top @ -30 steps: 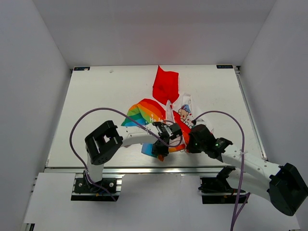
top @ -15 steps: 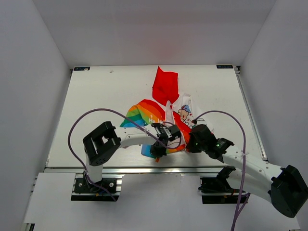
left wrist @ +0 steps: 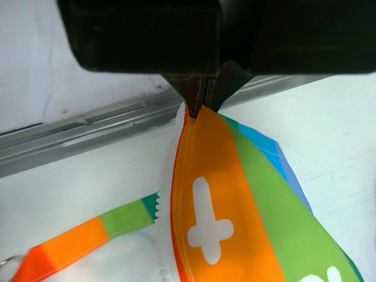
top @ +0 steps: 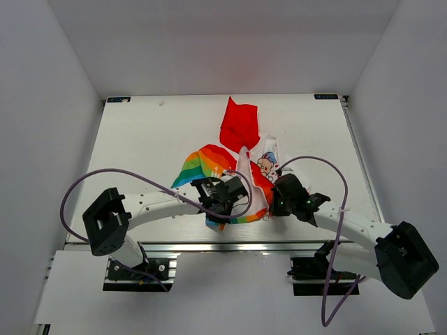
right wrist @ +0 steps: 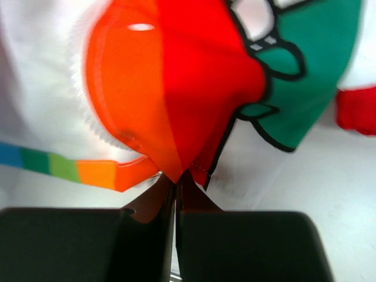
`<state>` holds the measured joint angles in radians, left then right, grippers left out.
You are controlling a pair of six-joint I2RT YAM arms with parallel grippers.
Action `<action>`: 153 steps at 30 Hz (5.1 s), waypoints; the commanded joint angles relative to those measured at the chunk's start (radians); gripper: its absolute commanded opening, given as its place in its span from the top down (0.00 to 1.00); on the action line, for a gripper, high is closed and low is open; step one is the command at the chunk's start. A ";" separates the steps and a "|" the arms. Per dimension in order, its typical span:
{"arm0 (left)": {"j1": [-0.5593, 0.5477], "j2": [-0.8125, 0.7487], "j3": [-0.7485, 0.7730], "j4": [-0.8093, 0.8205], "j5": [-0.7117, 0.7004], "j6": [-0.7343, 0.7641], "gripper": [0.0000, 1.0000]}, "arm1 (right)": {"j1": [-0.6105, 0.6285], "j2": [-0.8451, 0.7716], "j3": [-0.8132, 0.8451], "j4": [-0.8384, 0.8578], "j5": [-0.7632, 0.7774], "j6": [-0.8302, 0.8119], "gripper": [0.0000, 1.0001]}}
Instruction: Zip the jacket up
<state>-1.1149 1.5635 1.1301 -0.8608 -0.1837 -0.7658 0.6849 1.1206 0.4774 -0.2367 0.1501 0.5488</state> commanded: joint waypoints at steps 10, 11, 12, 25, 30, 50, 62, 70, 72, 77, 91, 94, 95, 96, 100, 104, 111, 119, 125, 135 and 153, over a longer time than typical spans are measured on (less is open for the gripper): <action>0.018 -0.209 0.011 0.334 -0.170 -0.012 1.00 | -0.002 -0.202 0.024 0.200 -0.360 -0.148 1.00; 0.018 -0.223 0.002 0.394 -0.183 -0.015 1.00 | -0.002 -0.212 0.023 0.211 -0.406 -0.153 1.00; 0.020 -0.239 -0.019 0.426 -0.187 -0.013 1.00 | -0.004 -0.217 0.023 0.229 -0.426 -0.153 1.00; 0.027 -0.375 -0.082 0.595 -0.307 0.017 1.00 | -0.004 -0.387 -0.089 0.602 -0.385 -0.113 1.00; 0.027 -0.390 -0.089 0.621 -0.275 0.066 1.00 | -0.005 -0.432 -0.089 0.610 -0.357 -0.122 1.00; 0.027 -0.431 -0.182 0.686 -0.212 0.166 1.00 | -0.007 -0.403 0.017 0.470 -0.435 -0.102 1.00; 0.027 -0.413 -0.187 0.704 -0.204 0.161 1.00 | -0.008 -0.390 0.017 0.494 -0.472 -0.073 1.00; 0.027 -0.404 -0.196 0.710 -0.188 0.157 1.00 | -0.007 -0.398 0.013 0.508 -0.468 -0.061 1.00; 0.027 -0.407 -0.197 0.707 -0.186 0.157 1.00 | -0.007 -0.401 0.013 0.508 -0.455 -0.062 1.00; 0.027 -0.413 -0.208 0.710 -0.184 0.146 1.00 | -0.007 -0.398 0.017 0.501 -0.434 -0.073 1.00; 0.027 -0.418 -0.224 0.715 -0.175 0.134 1.00 | -0.007 -0.395 0.023 0.499 -0.431 -0.078 1.00; 0.027 -0.425 -0.231 0.717 -0.177 0.131 1.00 | -0.007 -0.397 0.023 0.497 -0.425 -0.082 1.00; 0.027 -0.431 -0.233 0.718 -0.178 0.128 1.00 | -0.007 -0.397 0.023 0.496 -0.425 -0.084 1.00; 0.027 -0.433 -0.239 0.727 -0.175 0.128 1.00 | -0.007 -0.398 0.023 0.496 -0.420 -0.084 1.00; 0.027 -0.434 -0.243 0.733 -0.157 0.128 1.00 | -0.010 -0.400 0.021 0.497 -0.420 -0.084 1.00; 0.027 -0.433 -0.248 0.746 -0.139 0.128 1.00 | -0.010 -0.400 0.020 0.508 -0.434 -0.081 1.00; 0.027 -0.427 -0.254 0.755 -0.109 0.137 1.00 | -0.013 -0.392 0.026 0.501 -0.429 -0.072 1.00; 0.027 -0.434 -0.282 0.764 -0.056 0.169 1.00 | -0.019 -0.389 0.039 0.499 -0.403 -0.064 1.00; 0.027 -0.445 -0.309 0.790 -0.008 0.200 1.00 | -0.024 -0.369 0.059 0.481 -0.385 -0.052 1.00; 0.029 -0.477 -0.339 0.767 -0.042 0.191 0.72 | -0.030 -0.292 0.129 0.320 -0.432 -0.104 1.00; 0.234 -0.418 -0.437 0.927 0.298 0.048 0.63 | -0.028 -0.258 0.029 0.421 -0.578 -0.033 1.00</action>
<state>-0.9237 1.1576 0.7269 -0.0177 -0.0269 -0.6823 0.6601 0.8825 0.4969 0.1368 -0.4431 0.5022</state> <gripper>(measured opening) 0.389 0.012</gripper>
